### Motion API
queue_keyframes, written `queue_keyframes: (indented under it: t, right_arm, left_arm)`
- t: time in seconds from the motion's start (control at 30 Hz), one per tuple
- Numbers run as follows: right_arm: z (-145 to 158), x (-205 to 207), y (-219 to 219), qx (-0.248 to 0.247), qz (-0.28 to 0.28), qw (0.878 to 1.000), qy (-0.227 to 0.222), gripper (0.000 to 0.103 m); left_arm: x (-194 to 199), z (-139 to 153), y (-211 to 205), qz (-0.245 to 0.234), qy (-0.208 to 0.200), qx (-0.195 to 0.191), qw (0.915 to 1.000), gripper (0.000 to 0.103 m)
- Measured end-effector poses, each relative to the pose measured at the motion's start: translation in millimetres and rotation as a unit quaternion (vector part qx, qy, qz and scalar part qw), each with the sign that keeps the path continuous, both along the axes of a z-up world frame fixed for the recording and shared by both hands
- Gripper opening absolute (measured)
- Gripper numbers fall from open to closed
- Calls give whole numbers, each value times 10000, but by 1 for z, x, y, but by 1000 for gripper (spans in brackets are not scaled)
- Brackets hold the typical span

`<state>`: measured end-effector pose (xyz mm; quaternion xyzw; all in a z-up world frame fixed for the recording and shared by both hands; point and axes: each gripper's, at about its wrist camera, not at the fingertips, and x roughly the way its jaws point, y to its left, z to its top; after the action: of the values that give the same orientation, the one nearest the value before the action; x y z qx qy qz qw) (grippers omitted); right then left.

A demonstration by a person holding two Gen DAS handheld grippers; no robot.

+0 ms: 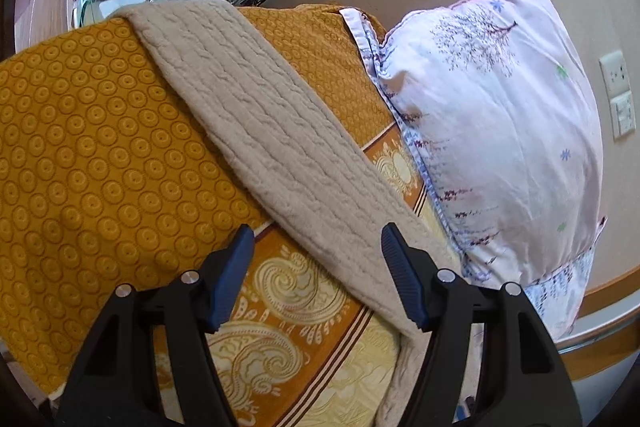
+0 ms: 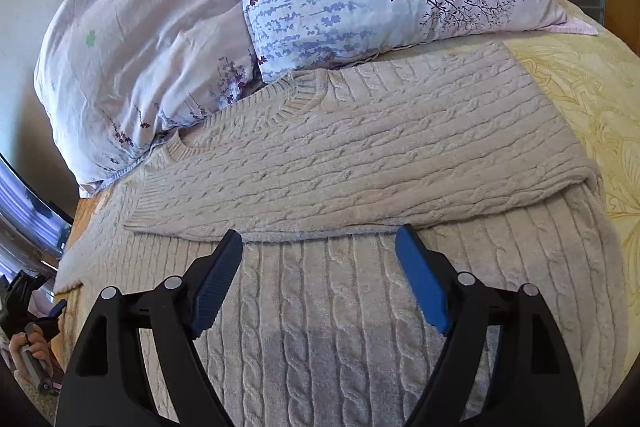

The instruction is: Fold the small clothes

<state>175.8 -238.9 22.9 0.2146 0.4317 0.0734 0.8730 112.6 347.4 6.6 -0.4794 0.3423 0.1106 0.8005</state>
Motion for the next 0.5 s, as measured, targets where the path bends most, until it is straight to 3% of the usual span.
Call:
queue_keyframes:
  t: [0.4, 0.5]
  right_arm:
    - [1, -5, 0, 82, -29, 10000, -45, 81]
    - [3, -7, -3, 190, -23, 9998, 27, 81]
  left_arm:
    - [12, -7, 28, 455, -60, -493, 9977, 53]
    - [16, -10, 34, 561, -16, -495, 9972, 34]
